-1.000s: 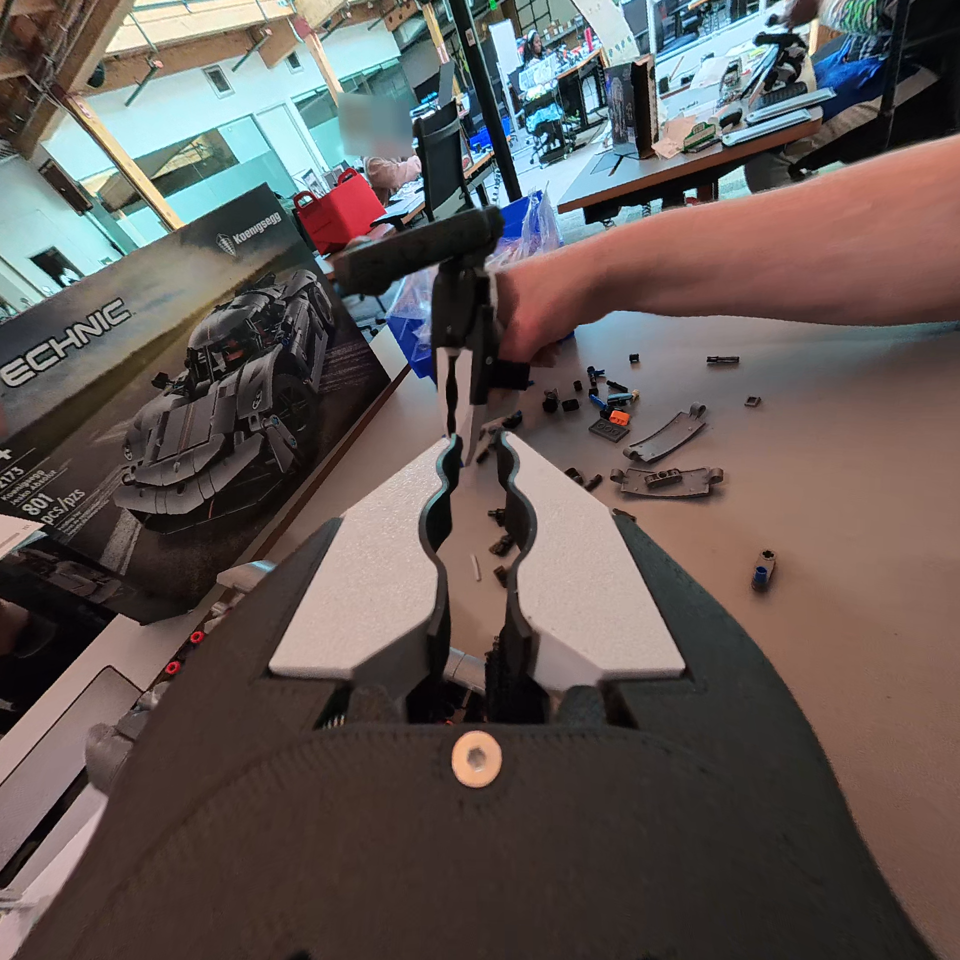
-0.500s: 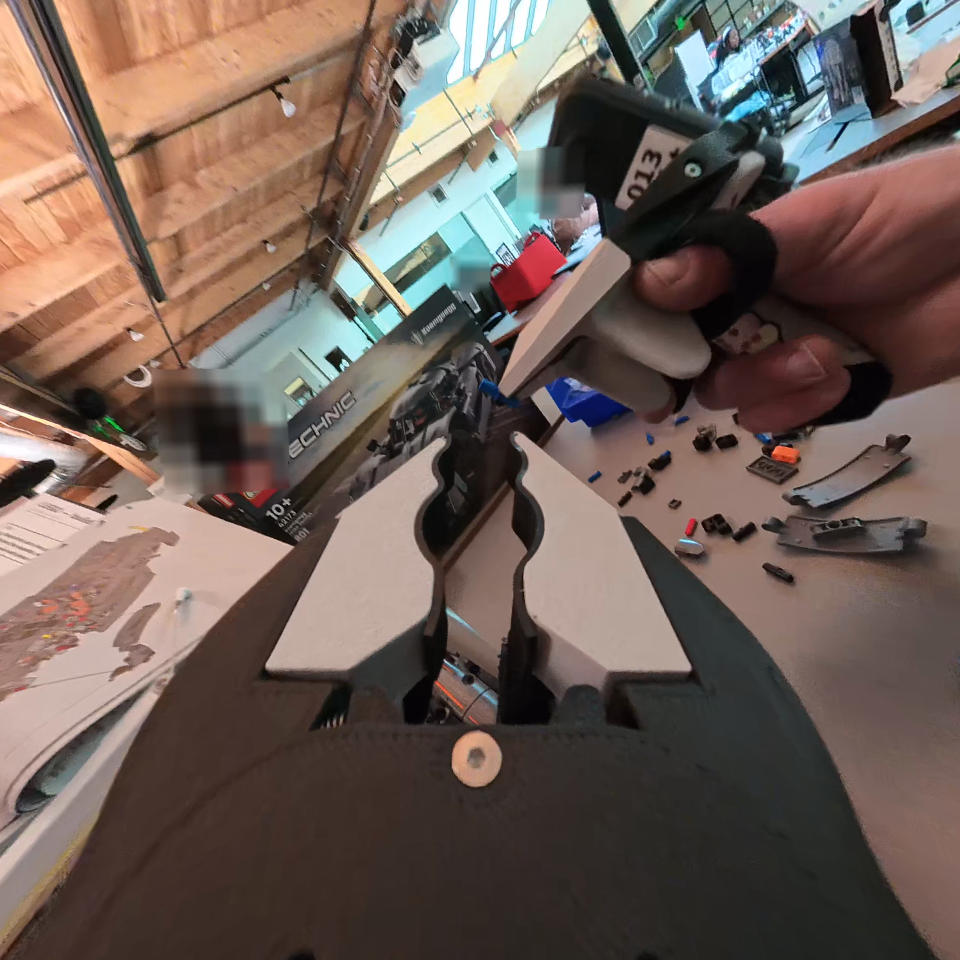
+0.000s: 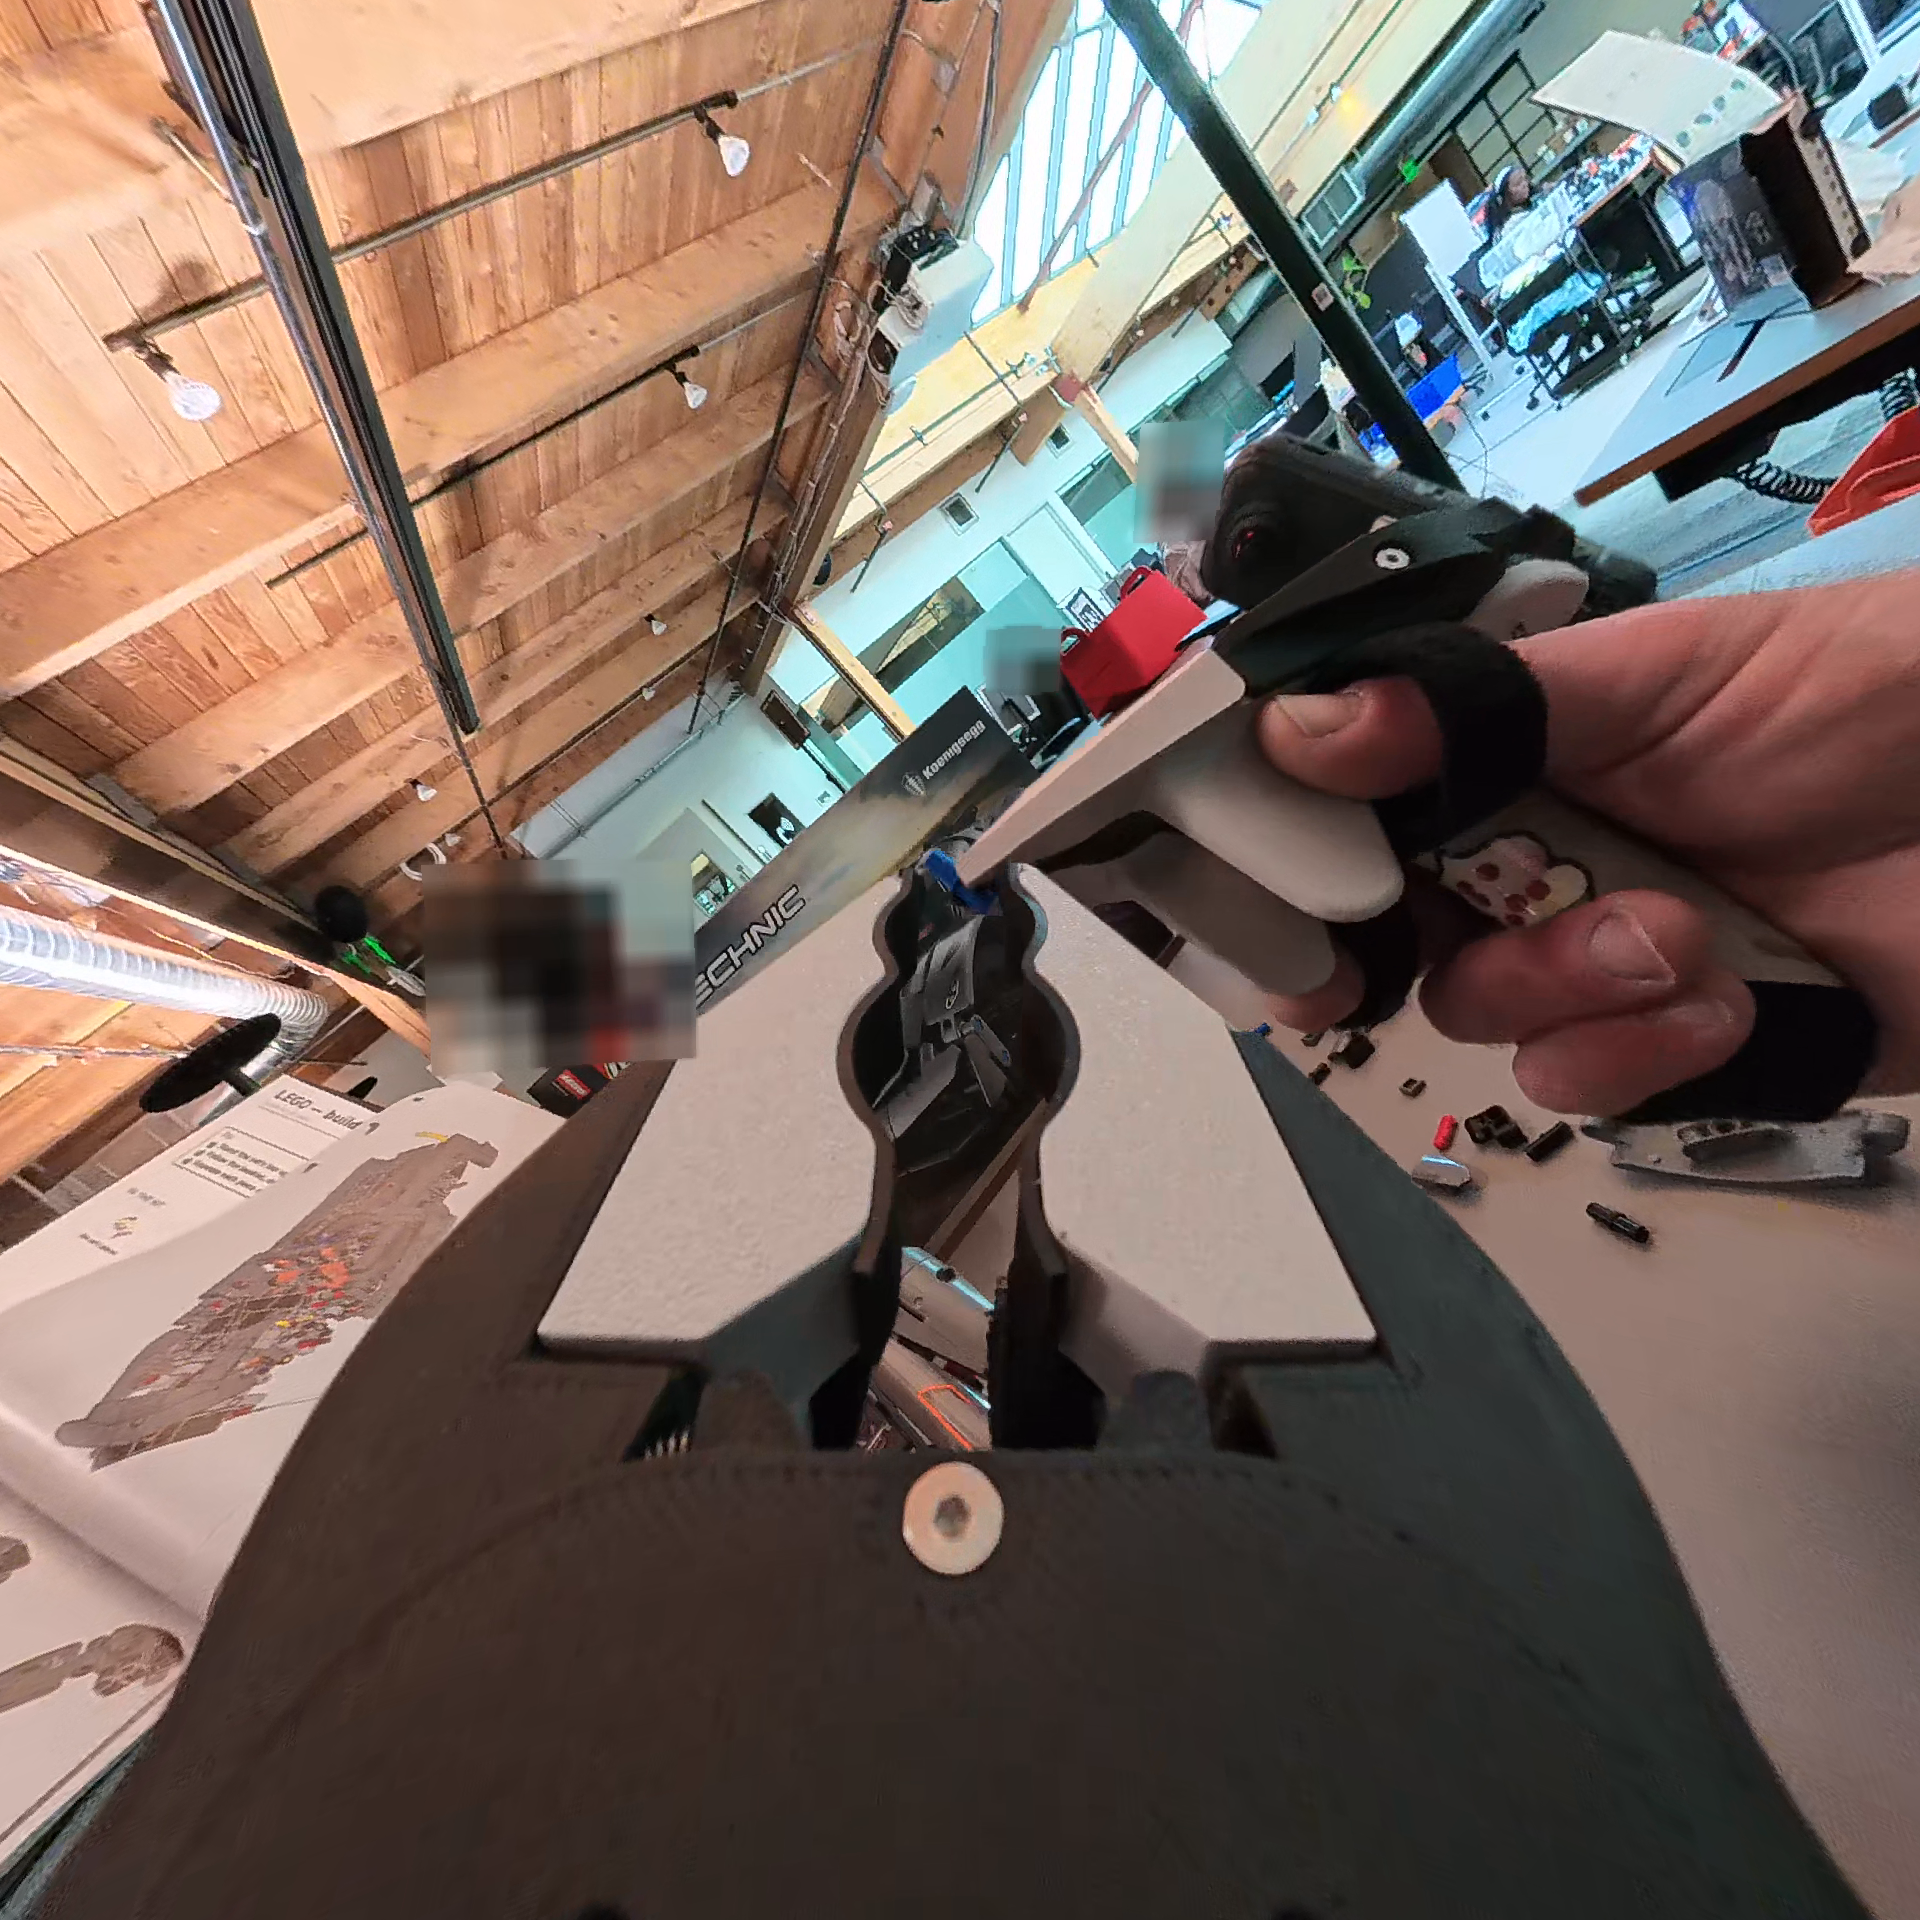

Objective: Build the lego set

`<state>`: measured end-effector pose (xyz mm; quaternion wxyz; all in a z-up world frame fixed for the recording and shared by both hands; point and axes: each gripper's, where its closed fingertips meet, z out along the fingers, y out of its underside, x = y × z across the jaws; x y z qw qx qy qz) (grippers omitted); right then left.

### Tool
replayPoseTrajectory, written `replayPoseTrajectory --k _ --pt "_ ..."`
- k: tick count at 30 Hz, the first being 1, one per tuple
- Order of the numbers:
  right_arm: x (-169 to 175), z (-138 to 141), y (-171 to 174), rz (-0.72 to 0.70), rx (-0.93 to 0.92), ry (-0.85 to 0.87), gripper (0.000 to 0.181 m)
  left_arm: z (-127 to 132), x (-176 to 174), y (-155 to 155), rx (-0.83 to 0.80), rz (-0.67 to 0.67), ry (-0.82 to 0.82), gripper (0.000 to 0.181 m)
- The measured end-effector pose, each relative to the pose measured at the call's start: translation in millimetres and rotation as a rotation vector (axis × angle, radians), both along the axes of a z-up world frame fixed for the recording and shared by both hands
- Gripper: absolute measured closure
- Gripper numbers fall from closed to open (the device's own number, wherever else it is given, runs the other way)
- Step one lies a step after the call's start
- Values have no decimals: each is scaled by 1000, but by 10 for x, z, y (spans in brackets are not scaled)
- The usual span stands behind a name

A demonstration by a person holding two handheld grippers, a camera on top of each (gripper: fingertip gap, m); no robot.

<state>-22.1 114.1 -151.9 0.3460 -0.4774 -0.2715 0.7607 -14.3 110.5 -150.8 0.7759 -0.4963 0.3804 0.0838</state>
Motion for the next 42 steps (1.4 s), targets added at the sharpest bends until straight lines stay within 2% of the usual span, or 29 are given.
replayPoseTrajectory --k 17,26,36,41,42 --pt "-34 109 -140 44 -41 90 179 70 -7 -86 62 -1 59 175" --pt "82 8 -185 91 8 -18 179 -34 120 -133 33 -70 147 177" --pt "233 -108 -245 77 136 -172 178 -145 273 -211 -2 -155 207 180" --pt "289 -113 -272 106 153 -204 164 -148 332 -290 -5 -208 209 181" --pt "311 -107 -287 131 143 -197 166 -138 337 -304 -4 -214 206 181"
